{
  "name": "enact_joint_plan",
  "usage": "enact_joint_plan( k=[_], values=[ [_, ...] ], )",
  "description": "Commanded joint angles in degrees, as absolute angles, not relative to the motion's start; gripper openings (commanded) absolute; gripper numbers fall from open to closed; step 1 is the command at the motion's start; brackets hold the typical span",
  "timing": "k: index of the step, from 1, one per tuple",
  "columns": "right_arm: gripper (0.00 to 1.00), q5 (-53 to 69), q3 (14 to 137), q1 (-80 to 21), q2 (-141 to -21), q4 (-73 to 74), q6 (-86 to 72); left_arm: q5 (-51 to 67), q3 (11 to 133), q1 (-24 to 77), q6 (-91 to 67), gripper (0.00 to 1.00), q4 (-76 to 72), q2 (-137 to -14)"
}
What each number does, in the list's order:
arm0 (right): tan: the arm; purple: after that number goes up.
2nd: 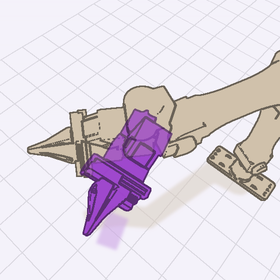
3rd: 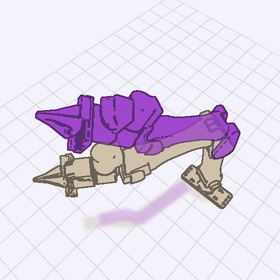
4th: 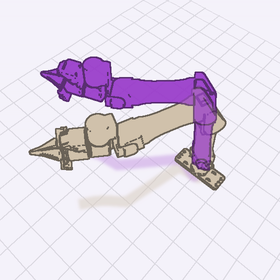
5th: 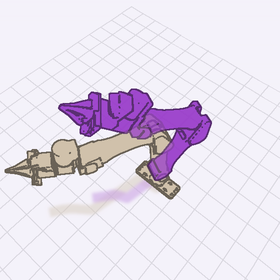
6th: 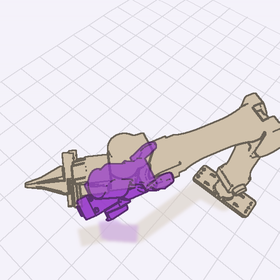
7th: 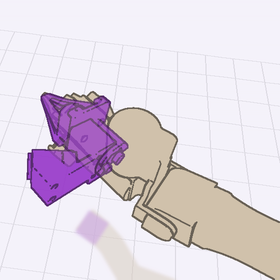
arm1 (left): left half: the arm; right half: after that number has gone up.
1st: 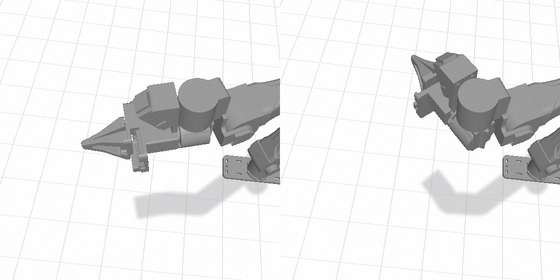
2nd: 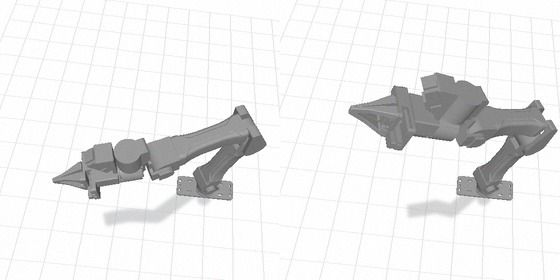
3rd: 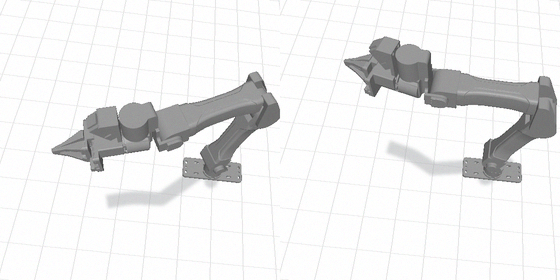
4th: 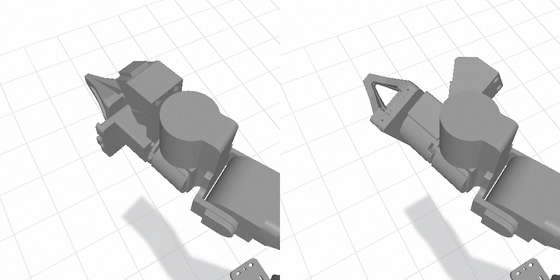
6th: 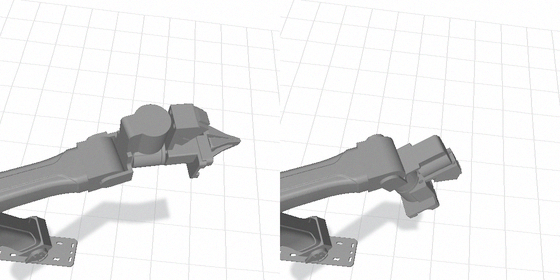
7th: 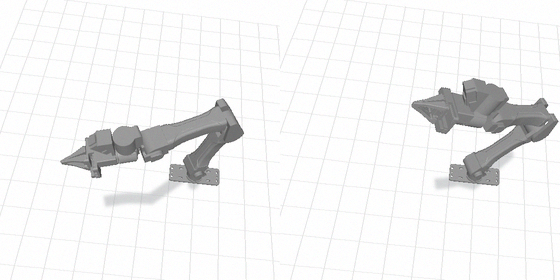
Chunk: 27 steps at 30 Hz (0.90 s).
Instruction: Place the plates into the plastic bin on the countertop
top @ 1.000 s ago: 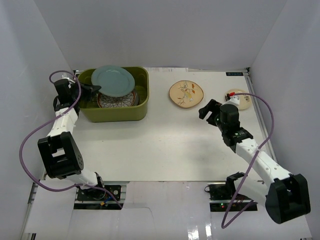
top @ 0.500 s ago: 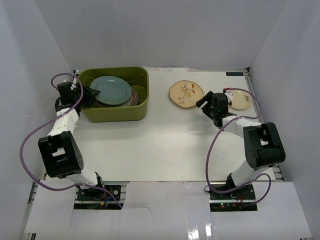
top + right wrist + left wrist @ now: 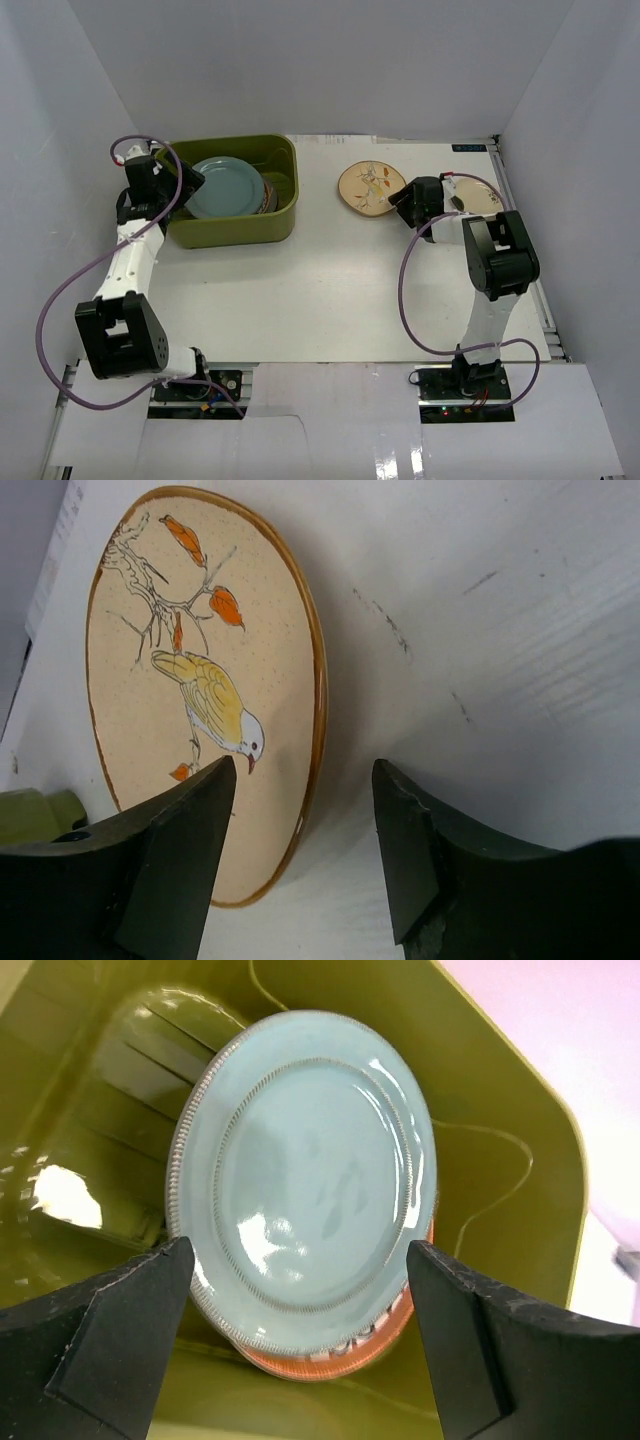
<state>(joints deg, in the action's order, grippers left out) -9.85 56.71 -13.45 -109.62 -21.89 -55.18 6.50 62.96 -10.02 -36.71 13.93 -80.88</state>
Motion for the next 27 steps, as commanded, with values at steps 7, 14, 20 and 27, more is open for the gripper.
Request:
enact_joint_plan(
  k=[7, 14, 20, 27],
  values=[
    [0.34, -10.28, 61.00, -12.13, -114.44, -24.34, -61.34, -8.35, 70.58, -3.69, -28.12, 0.98, 25.75, -78.49],
    [0.08, -11.42, 53.62, -10.90, -100.40, -30.49, -57.67, 5.94, 67.77, -1.85, -29.44, 0.98, 20.66, -67.09],
    [0.08, -11.16, 52.28, -11.60, -78.59, -30.34, -48.97, 31.58, 63.38, 2.10, -31.72, 0.98, 13.46, -58.20],
    [0.08, -11.42, 67.40, -22.38, -76.19, -20.75, -40.87, 48.42, 59.67, 7.55, -35.85, 0.98, 4.85, -50.54]
  ],
)
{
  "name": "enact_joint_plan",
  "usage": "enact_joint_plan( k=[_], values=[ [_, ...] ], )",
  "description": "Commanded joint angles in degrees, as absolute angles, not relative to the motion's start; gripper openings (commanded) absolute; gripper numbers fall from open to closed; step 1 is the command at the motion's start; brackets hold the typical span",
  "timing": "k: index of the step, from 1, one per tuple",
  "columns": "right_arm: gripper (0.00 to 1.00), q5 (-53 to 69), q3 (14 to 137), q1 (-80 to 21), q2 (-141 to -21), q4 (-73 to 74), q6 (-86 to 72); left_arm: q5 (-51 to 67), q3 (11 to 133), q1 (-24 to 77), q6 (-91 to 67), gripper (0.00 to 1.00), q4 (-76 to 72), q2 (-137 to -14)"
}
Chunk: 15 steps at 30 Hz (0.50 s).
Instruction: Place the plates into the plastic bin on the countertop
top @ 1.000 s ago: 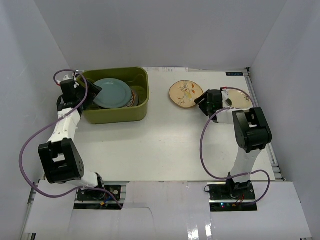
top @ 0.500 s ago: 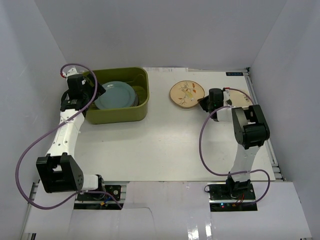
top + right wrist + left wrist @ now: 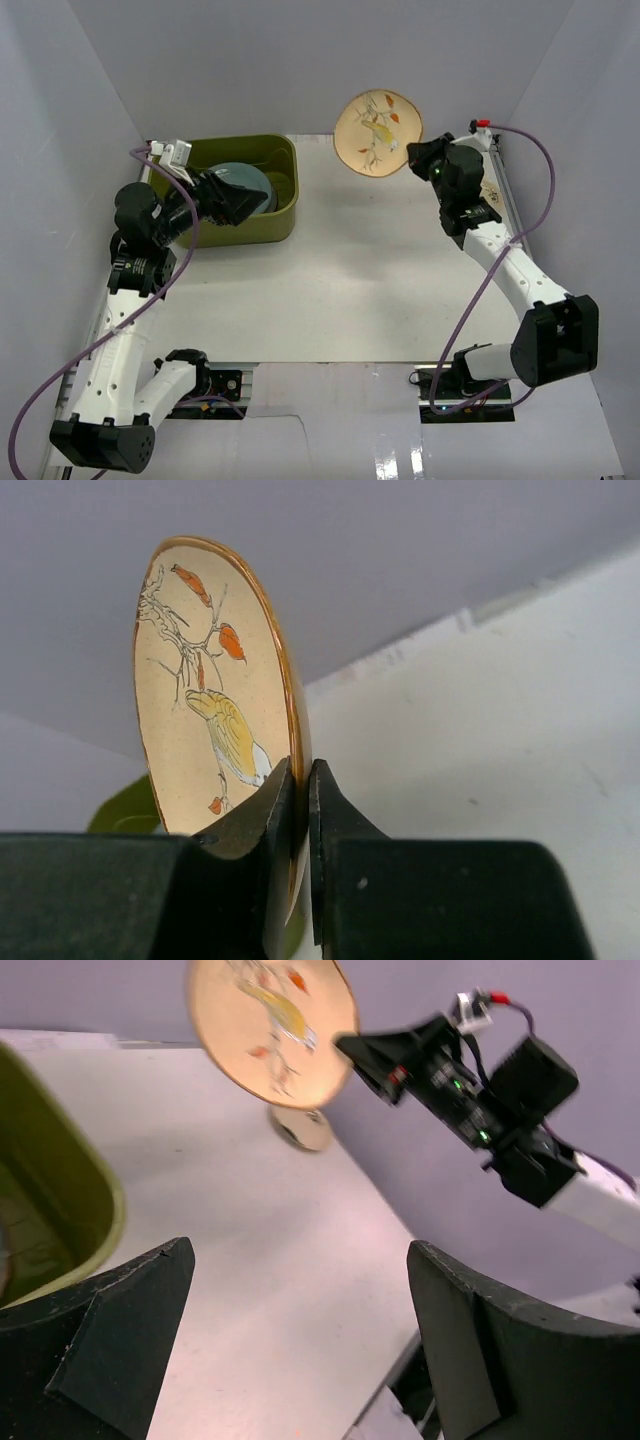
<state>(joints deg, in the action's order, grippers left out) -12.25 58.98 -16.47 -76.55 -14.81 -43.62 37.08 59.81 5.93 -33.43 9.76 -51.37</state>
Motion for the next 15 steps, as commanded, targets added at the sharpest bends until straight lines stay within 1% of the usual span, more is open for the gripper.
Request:
enact_joint_plan(
  k=[1, 2, 4, 5, 7, 9, 10, 12, 13, 14, 15],
  values=[
    [0.08, -12.03, 69.07, -24.24, -77.33, -20.66, -40.35, 49.04, 61.42, 9.04, -36.47, 0.98, 3.88, -49.67],
    [0.08, -12.82, 72.65, -27.74, -79.87, -20.22, -39.65, 49.91, 62.74, 9.84, -37.08, 0.98, 3.26, -49.40],
    [0.08, -15.20, 76.36, -31.01, -83.04, -20.04, -38.94, 49.75, 67.12, 12.29, -37.18, 0.98, 3.08, -48.70],
    [0.08, -15.64, 78.29, -32.16, -86.54, -19.95, -38.94, 49.40, 68.45, 12.91, -36.83, 0.98, 3.08, -48.52],
    [0.08, -16.61, 84.44, -35.93, -90.16, -19.51, -39.02, 47.82, 72.05, 14.49, -36.30, 0.98, 4.56, -48.34],
    [0.08, -17.49, 89.01, -39.09, -96.48, -18.73, -39.02, 46.76, 73.30, 15.46, -34.90, 0.98, 5.71, -48.34],
    [0.08, -17.14, 94.78, -40.07, -98.68, -17.15, -39.02, 46.15, 73.56, 16.51, -34.46, 0.98, 5.97, -48.25],
    [0.08, -17.22, 100.96, -42.61, -105.97, -15.04, -38.68, 45.01, 73.74, 17.57, -33.05, 0.98, 6.24, -47.64],
    [0.08, -17.14, 107.34, -43.41, -108.26, -12.77, -38.41, 43.69, 73.65, 18.45, -32.70, 0.98, 6.33, -47.38],
    [0.08, -17.05, 110.71, -44.55, -113.24, -11.18, -38.32, 42.99, 73.48, 18.89, -32.35, 0.98, 6.50, -47.03],
    [0.08, -16.62, 113.96, -45.08, -115.64, -9.68, -38.32, 42.37, 73.48, 19.33, -31.91, 0.98, 7.03, -46.85]
  ],
)
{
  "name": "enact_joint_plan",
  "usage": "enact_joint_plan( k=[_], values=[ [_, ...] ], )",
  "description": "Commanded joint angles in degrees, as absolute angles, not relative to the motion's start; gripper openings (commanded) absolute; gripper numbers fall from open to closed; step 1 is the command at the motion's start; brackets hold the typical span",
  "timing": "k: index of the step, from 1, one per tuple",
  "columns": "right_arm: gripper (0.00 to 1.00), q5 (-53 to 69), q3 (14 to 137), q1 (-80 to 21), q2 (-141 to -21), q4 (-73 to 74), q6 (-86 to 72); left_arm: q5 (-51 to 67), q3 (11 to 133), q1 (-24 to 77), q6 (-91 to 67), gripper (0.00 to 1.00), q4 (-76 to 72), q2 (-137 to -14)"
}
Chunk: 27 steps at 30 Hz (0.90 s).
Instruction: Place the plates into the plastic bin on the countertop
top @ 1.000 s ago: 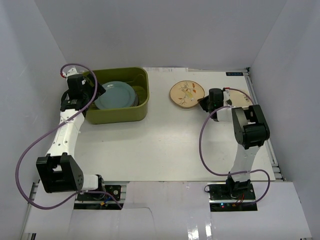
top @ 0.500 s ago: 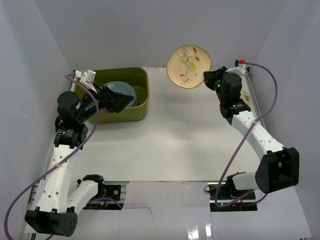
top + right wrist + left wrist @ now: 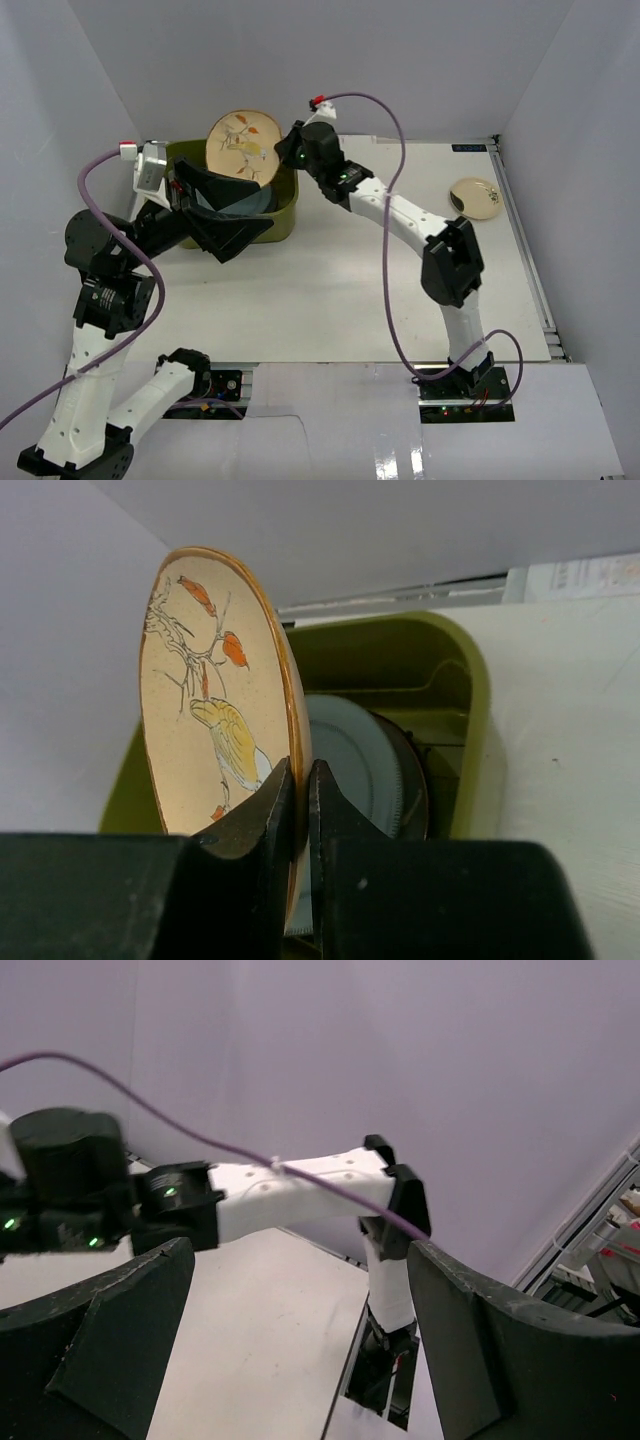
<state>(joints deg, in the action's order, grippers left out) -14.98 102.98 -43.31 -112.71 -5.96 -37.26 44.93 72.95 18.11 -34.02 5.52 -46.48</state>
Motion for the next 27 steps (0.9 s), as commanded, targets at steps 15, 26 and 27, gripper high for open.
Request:
enact_joint_plan(
  k=[15, 26, 27],
  values=[
    [0.08, -12.57, 124.73, -47.46, -131.22, -5.01, -43.24, 31.47, 68.73, 24.26, -24.96, 0.98, 11.07, -43.95],
    [0.84, -18.09, 121.11, -50.01, -130.69, -2.38, -36.84, 24.88, 67.23, 25.40, -24.08, 0.98, 13.00, -42.71],
    [0.88, -19.15, 121.20, -50.10, -130.43, -1.94, -35.78, 24.18, 67.41, 25.57, -24.00, 0.98, 13.27, -42.80]
  ],
)
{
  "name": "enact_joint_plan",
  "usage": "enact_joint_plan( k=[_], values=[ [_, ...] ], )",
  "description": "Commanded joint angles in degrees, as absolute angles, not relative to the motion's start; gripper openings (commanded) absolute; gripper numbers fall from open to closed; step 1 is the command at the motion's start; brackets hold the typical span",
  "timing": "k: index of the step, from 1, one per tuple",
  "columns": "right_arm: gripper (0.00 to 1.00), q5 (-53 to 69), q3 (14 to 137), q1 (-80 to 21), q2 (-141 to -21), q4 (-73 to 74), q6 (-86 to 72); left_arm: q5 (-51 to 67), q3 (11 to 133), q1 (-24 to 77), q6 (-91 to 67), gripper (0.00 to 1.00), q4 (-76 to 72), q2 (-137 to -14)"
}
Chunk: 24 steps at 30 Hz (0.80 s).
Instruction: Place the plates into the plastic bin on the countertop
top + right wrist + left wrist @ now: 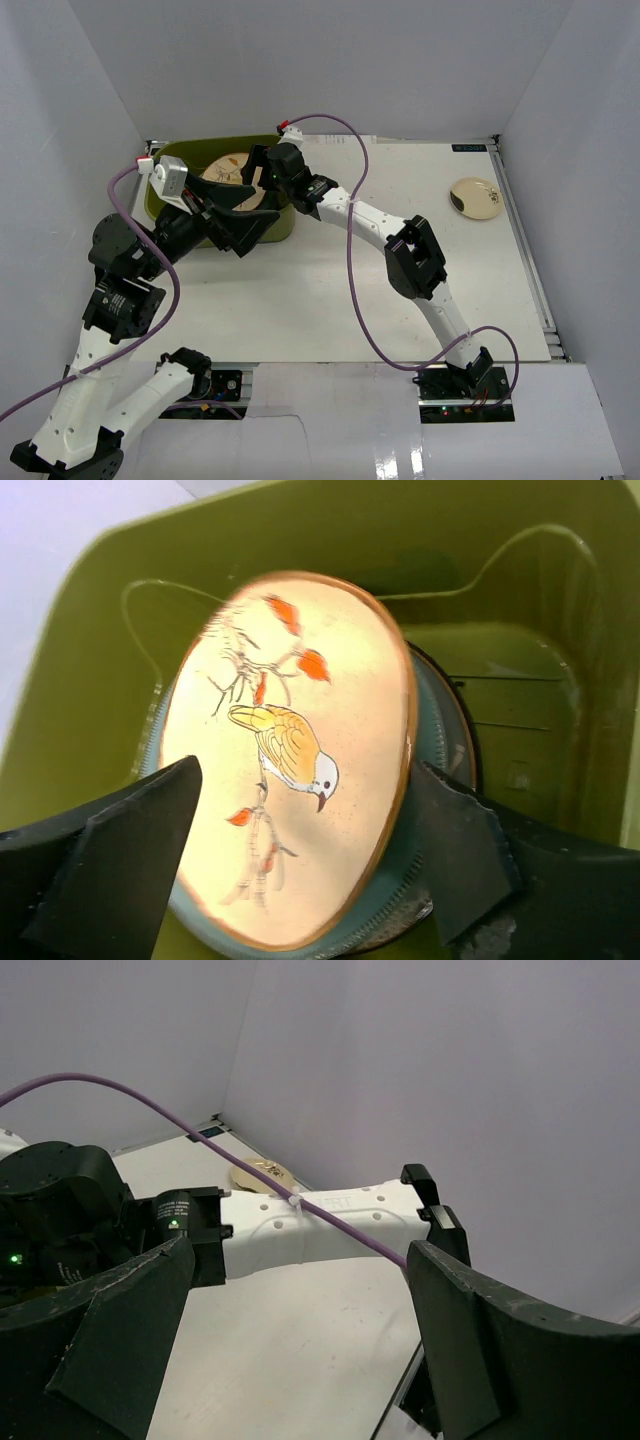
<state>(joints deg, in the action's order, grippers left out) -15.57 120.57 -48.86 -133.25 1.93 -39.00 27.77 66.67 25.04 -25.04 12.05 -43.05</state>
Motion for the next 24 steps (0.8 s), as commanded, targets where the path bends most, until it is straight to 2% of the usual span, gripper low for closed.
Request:
enact_joint_plan(
  k=[1, 2, 3, 6, 9, 10, 11, 13, 14, 15, 16, 18, 19, 20, 21, 23, 24],
  values=[
    [0.91, -20.29, 121.64, -50.36, -129.99, -0.37, -33.42, 22.52, 67.67, 25.58, -23.82, 0.98, 13.71, -42.80],
    [0.97, -23.09, 121.99, -50.54, -129.82, -0.09, -31.92, 21.46, 68.28, 25.58, -23.82, 0.98, 14.76, -42.63],
    [0.99, -25.12, 122.25, -50.80, -129.73, 2.09, -30.16, 20.31, 68.64, 25.66, -23.73, 0.98, 15.29, -42.54],
    [0.90, -32.77, 123.31, -52.03, -129.11, 4.48, -20.50, 15.66, 69.08, 25.66, -22.94, 0.98, 16.96, -42.10],
    [0.90, -36.38, 122.61, -52.21, -128.41, 4.75, -13.99, 13.01, 68.91, 25.66, -22.41, 0.98, 17.58, -41.57],
    [0.92, -37.17, 121.91, -52.21, -127.02, 4.22, -12.06, 12.57, 68.91, 25.66, -22.33, 0.98, 17.67, -41.40],
    [0.99, -39.61, 120.95, -52.03, -125.96, 3.61, -11.35, 12.13, 68.91, 25.58, -22.15, 0.98, 17.75, -41.40],
    [0.89, -41.92, 116.12, -49.59, -120.71, 3.08, -11.51, 11.87, 68.82, 25.75, -21.89, 0.98, 18.19, -41.22],
    [0.85, -41.49, 109.58, -47.92, -115.11, 2.55, -14.65, 11.87, 68.04, 25.84, -21.62, 0.98, 18.72, -41.05],
    [0.83, -40.18, 105.07, -46.07, -115.05, 1.68, -16.77, 11.95, 68.03, 25.93, -21.36, 0.98, 18.89, -40.61],
    [0.72, -37.73, 100.24, -41.27, -108.52, 0.71, -18.96, 12.13, 66.37, 26.19, -21.10, 0.98, 18.90, -39.74],
    [0.65, -36.04, 86.48, -35.80, -99.64, -2.54, -25.62, 13.87, 64.35, 27.33, -21.09, 0.98, 18.81, -38.94],
    [0.62, -35.34, 82.48, -29.85, -96.97, -2.64, -27.49, 15.28, 63.38, 27.68, -21.35, 0.98, 18.81, -38.67],
    [0.51, -34.29, 78.87, -26.66, -94.77, -2.64, -29.51, 17.03, 61.02, 28.21, -21.53, 0.98, 18.11, -38.50],
    [0.48, -33.32, 71.36, -23.67, -90.74, -3.25, -33.19, 20.53, 59.69, 29.08, -21.79, 0.98, 17.50, -38.15],
    [0.40, -29.21, 64.46, -14.62, -87.81, -6.32, -36.72, 23.80, 55.49, 29.97, -22.15, 0.98, 15.22, -37.71],
    [0.40, -27.53, 61.38, -12.07, -86.76, -7.46, -39.52, 25.38, 54.24, 30.75, -22.15, 0.98, 14.42, -37.62]
  ],
)
